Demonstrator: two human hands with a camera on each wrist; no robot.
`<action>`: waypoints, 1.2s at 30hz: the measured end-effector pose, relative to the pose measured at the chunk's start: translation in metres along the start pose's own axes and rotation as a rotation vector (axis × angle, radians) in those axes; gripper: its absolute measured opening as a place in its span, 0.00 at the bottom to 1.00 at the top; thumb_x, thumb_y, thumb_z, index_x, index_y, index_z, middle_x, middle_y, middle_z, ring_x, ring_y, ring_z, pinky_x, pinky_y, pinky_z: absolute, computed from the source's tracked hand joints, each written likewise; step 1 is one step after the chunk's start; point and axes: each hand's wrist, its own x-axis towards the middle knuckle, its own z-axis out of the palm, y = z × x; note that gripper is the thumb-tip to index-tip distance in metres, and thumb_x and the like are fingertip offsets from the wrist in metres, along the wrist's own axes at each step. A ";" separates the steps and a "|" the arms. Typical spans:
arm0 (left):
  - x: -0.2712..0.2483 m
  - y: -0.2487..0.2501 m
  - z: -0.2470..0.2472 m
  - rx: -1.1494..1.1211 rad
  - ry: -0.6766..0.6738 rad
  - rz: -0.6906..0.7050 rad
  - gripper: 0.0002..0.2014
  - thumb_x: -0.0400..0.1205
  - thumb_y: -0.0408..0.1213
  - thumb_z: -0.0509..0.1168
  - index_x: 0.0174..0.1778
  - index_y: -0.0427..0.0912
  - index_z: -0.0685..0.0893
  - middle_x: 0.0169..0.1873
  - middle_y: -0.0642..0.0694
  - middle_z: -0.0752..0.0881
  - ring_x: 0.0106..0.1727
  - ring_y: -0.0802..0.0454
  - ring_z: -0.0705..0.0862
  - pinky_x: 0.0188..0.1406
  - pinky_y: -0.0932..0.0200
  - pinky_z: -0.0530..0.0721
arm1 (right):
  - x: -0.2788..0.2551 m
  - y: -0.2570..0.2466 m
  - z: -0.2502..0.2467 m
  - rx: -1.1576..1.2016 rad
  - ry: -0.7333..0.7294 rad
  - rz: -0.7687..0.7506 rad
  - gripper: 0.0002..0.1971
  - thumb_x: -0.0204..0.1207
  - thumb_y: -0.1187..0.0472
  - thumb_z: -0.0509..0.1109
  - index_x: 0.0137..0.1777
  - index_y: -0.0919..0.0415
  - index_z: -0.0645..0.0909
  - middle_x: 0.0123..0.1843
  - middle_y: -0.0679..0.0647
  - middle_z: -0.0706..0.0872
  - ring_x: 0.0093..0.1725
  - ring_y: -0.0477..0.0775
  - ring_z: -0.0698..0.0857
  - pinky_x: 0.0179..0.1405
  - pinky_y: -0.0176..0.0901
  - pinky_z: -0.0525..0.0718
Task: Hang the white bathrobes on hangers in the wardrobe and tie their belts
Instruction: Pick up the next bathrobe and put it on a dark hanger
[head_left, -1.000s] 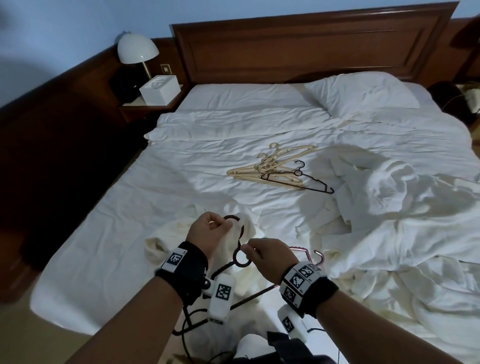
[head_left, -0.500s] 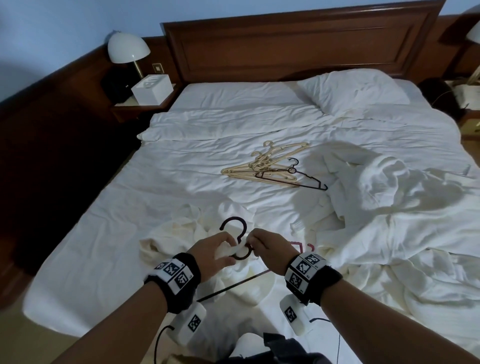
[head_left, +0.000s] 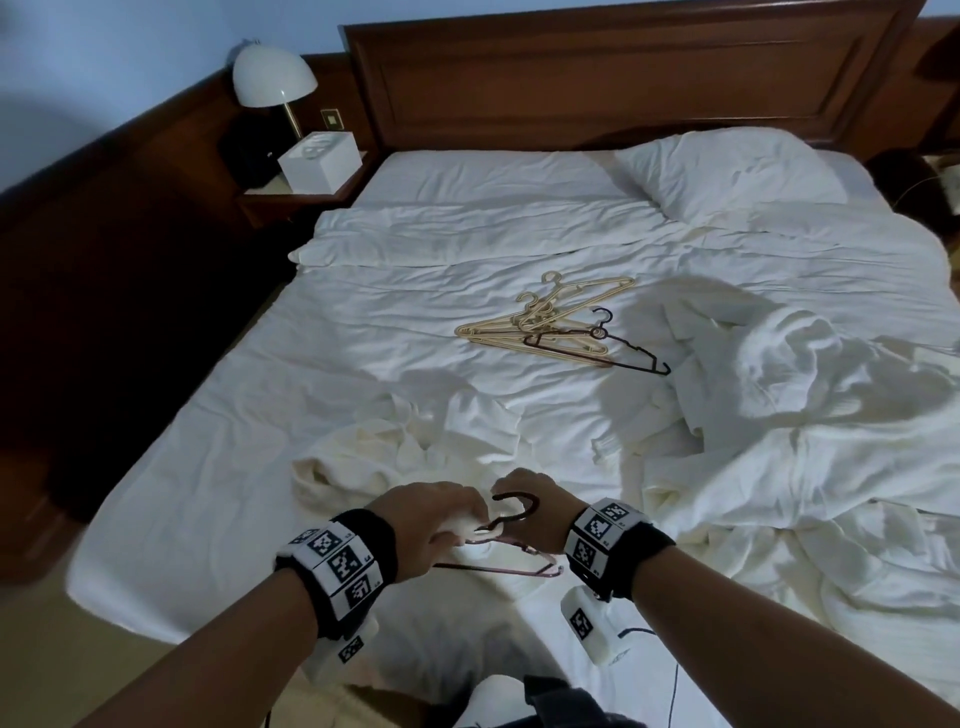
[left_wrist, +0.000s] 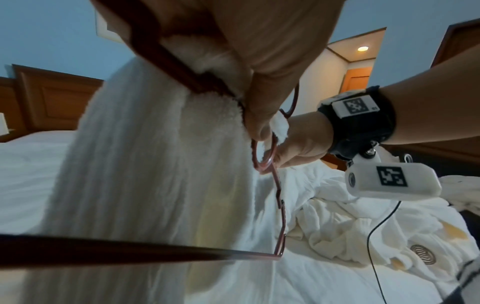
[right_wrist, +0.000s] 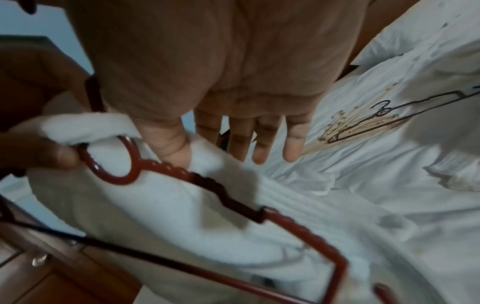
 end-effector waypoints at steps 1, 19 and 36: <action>-0.003 -0.003 -0.003 0.013 -0.006 -0.001 0.20 0.77 0.41 0.65 0.59 0.67 0.68 0.58 0.59 0.83 0.56 0.55 0.82 0.53 0.66 0.74 | 0.000 -0.001 0.003 -0.004 -0.011 0.027 0.16 0.70 0.47 0.77 0.50 0.58 0.84 0.49 0.52 0.86 0.53 0.56 0.84 0.55 0.47 0.81; -0.077 -0.113 -0.115 0.101 0.637 -0.198 0.20 0.80 0.31 0.67 0.68 0.36 0.77 0.62 0.35 0.81 0.58 0.36 0.84 0.58 0.44 0.84 | 0.047 -0.138 0.024 -0.289 -0.067 -0.080 0.14 0.73 0.59 0.67 0.57 0.54 0.71 0.52 0.54 0.82 0.50 0.59 0.82 0.46 0.45 0.80; -0.521 -0.211 -0.326 -0.010 1.370 -0.380 0.14 0.79 0.51 0.64 0.55 0.48 0.82 0.38 0.62 0.86 0.39 0.66 0.83 0.39 0.72 0.78 | 0.197 -0.705 0.125 -0.585 0.460 -1.049 0.34 0.63 0.21 0.51 0.32 0.52 0.79 0.26 0.47 0.80 0.31 0.53 0.82 0.27 0.41 0.73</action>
